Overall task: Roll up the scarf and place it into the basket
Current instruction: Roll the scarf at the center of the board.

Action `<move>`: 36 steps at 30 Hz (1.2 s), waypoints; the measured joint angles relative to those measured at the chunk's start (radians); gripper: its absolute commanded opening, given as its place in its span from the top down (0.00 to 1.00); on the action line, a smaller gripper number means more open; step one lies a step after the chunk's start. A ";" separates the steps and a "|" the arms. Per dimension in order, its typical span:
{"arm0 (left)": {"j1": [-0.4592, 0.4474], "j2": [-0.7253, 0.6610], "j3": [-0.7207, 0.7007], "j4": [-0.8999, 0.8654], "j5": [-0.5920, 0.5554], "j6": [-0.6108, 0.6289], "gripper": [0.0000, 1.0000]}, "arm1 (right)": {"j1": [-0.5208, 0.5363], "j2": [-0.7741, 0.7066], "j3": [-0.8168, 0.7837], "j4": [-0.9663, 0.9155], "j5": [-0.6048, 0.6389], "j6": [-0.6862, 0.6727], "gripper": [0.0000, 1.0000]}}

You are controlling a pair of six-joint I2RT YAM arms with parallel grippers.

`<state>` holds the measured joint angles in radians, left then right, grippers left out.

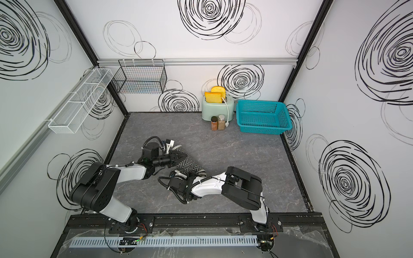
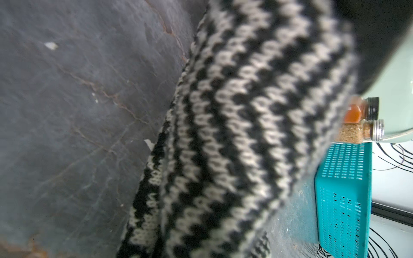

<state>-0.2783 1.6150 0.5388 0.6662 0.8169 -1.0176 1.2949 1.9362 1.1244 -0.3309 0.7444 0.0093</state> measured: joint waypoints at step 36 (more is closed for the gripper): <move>-0.001 0.252 0.175 -0.015 0.039 0.139 0.72 | -0.540 -0.233 -0.138 0.193 -1.349 0.295 0.46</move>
<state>-0.2790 1.8671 0.7139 0.6514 0.8558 -0.8787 0.7551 1.7027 0.9867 -0.1379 -0.6044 0.3042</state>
